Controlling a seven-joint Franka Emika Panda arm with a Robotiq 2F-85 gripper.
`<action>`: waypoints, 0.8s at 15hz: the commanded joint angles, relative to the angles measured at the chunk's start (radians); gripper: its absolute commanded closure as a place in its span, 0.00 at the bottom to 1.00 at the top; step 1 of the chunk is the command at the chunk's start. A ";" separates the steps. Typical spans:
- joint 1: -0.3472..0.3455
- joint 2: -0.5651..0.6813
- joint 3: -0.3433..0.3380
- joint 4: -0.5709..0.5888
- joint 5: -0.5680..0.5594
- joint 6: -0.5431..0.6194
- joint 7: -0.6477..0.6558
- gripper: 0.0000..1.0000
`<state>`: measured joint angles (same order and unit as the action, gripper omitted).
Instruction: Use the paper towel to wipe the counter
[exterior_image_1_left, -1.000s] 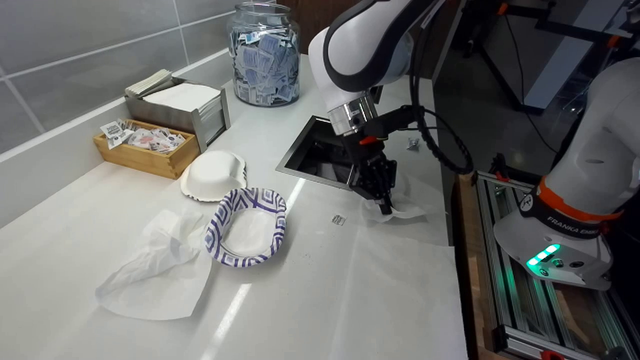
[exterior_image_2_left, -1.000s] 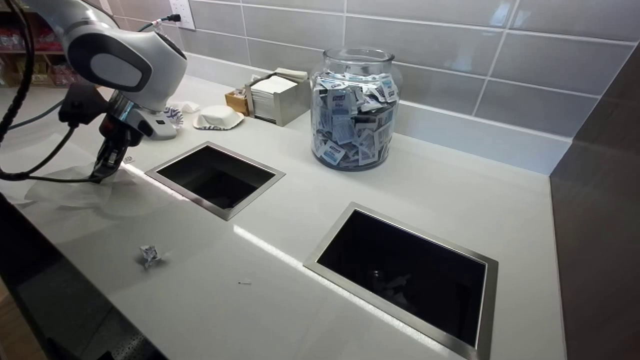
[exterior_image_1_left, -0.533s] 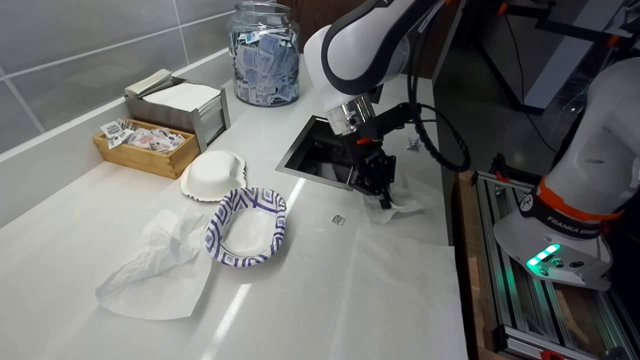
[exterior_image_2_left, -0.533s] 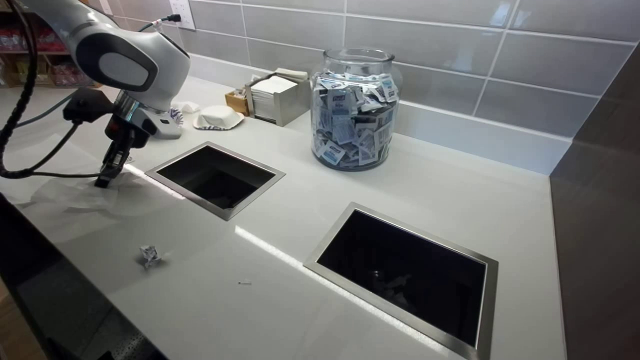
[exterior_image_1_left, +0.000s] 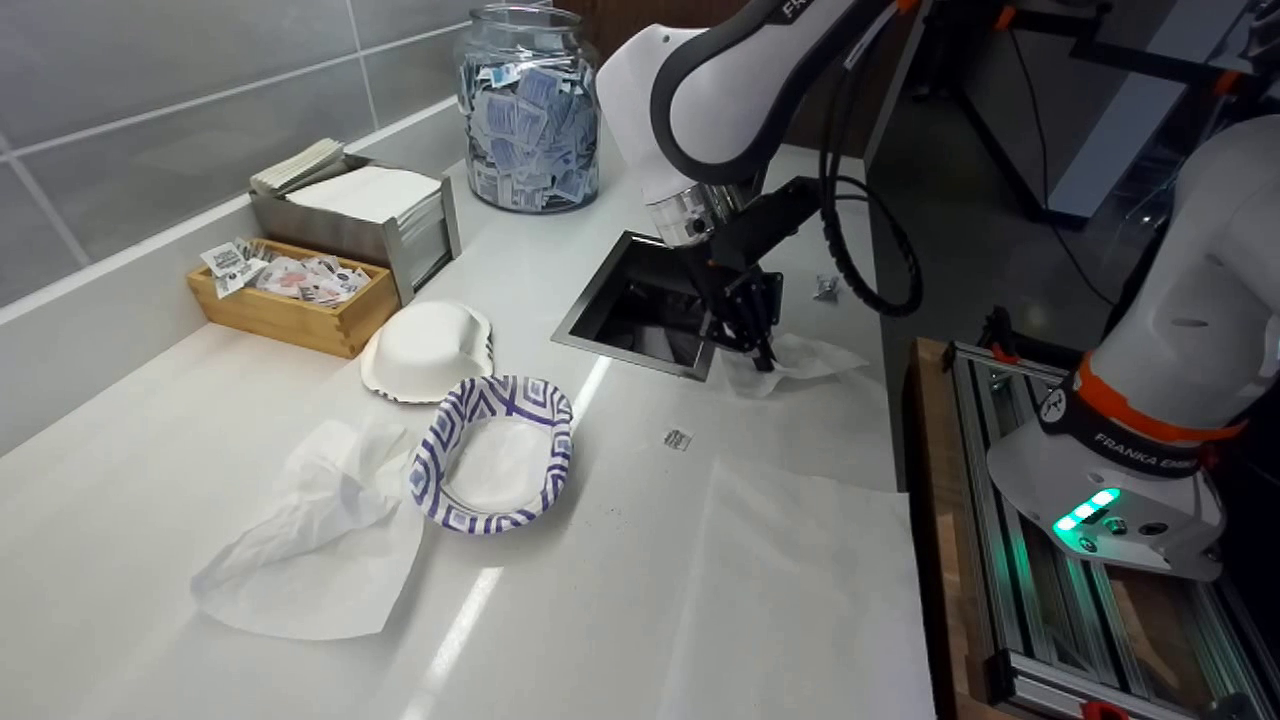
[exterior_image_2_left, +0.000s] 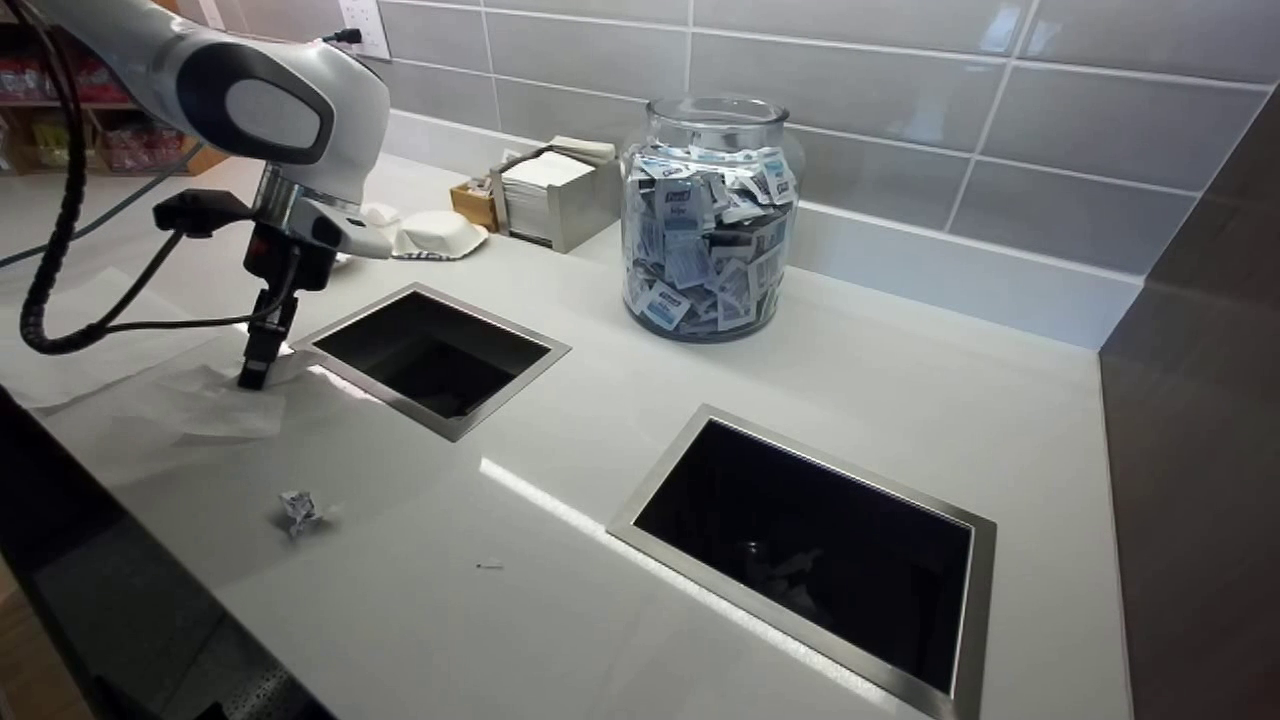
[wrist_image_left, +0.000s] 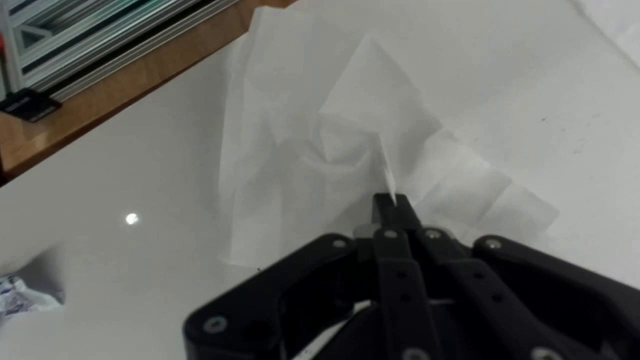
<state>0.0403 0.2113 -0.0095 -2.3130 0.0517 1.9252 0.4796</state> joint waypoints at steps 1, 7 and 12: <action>0.017 0.031 -0.030 0.006 -0.155 0.066 0.067 1.00; 0.017 0.026 -0.041 0.002 -0.362 0.164 0.128 1.00; 0.022 0.005 -0.042 -0.022 -0.486 0.283 0.190 1.00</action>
<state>0.0473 0.2043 -0.0307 -2.3088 -0.3448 2.0836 0.6095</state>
